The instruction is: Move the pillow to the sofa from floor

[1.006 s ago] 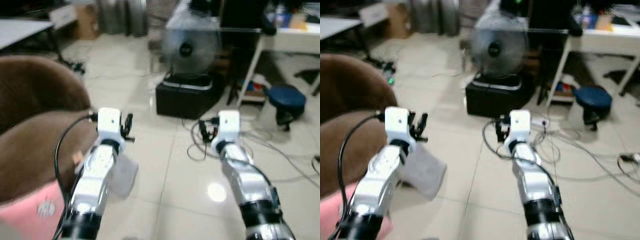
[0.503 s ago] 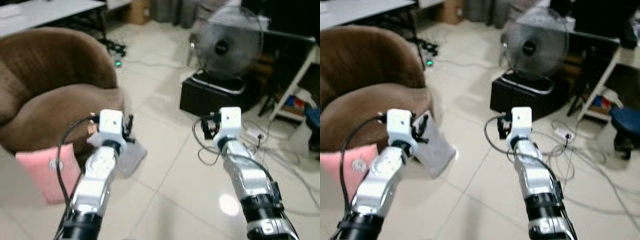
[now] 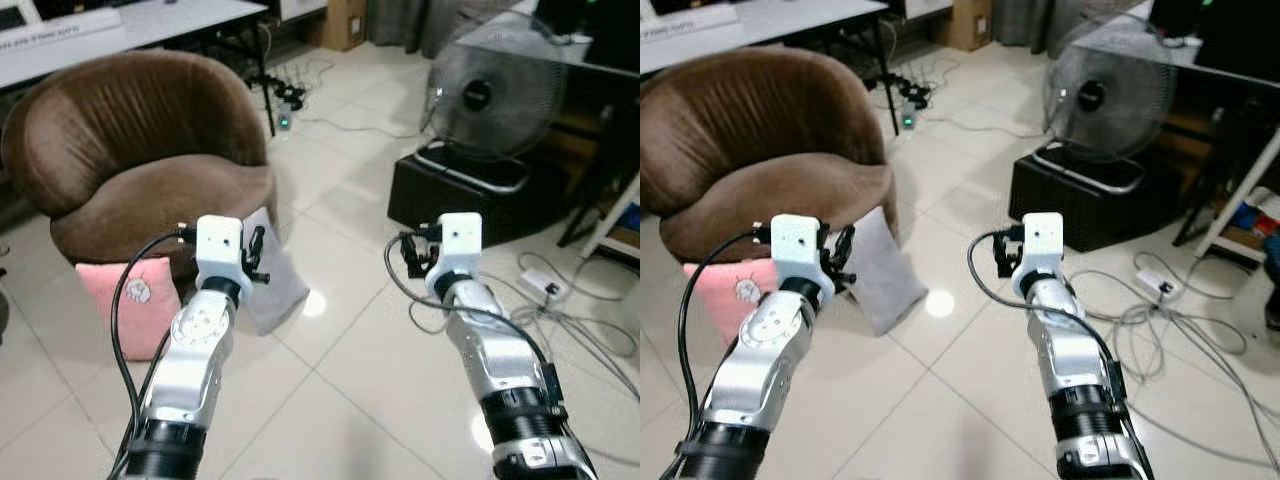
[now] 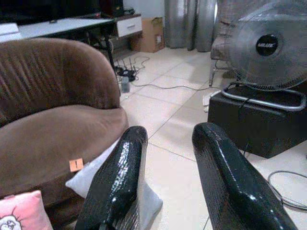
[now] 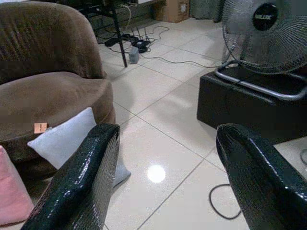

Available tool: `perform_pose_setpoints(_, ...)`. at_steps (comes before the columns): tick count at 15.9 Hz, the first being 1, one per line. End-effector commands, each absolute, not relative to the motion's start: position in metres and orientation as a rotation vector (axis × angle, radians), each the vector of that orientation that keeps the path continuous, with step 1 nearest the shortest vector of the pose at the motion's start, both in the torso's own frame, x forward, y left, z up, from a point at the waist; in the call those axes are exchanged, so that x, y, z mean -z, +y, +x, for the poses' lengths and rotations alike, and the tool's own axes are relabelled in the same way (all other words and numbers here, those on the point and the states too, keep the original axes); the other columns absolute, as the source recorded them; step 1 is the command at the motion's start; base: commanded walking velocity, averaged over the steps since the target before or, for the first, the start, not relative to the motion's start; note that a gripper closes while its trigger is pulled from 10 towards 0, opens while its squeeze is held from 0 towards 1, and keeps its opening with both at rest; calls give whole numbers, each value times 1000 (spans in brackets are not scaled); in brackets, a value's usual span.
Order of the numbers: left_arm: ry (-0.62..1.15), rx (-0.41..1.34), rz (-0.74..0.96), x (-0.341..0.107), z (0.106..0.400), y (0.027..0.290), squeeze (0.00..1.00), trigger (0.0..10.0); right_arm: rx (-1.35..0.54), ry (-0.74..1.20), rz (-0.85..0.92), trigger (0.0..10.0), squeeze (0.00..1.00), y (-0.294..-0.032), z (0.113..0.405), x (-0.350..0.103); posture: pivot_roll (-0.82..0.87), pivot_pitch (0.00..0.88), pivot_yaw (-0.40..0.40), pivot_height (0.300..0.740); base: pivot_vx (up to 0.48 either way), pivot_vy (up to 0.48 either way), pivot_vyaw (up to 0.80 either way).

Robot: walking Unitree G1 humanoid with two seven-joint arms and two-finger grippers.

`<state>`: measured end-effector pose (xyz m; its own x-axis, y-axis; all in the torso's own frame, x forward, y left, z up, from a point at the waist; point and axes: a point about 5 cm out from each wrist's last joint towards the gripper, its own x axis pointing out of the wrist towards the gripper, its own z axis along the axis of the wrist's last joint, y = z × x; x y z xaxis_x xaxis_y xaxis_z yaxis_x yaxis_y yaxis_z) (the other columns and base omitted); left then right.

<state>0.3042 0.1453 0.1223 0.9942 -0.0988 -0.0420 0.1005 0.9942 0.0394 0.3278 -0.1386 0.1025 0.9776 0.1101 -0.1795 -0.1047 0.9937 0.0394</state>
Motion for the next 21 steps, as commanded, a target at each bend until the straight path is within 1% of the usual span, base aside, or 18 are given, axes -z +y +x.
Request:
perform_pose_setpoints(1, 33, 63, 45, -125, 305, 155, 0, 10000, -123, 178, 50, 10000, 0, -131, 329, -105, -4, 0, 35, 740, 0, 0, 0)
perform_pose_setpoints(2, 37, 54, 25, -126, 306, 157, 0, 10000, -121, 180, 51, 10000, 0, -132, 329, -104, -4, 0, 35, 740, 0, 0, 0)
perform_pose_setpoints(5, 24, 50, 78, -126, 306, 157, 0, 10000, -111, 187, 65, 10000, 0, -132, 328, -103, -5, 0, 42, 740, 0, 0, 0)
perform_pose_setpoints(7, 20, 54, 76, -125, 306, 156, 0, 10000, -109, 194, 66, 10000, 0, -133, 328, -102, -5, 0, 42, 740, 0, 0, -250)
perform_pose_setpoints(10, 18, 52, 71, -125, 306, 156, 0, 10000, -98, 199, 57, 10000, 0, -135, 328, -101, -5, 0, 42, 740, 278, 0, -665)
perform_pose_setpoints(21, 25, 54, 79, -122, 304, 157, 0, 10000, -85, 207, 64, 10000, 0, -137, 328, -98, -7, 0, 44, 740, 298, 0, 0)
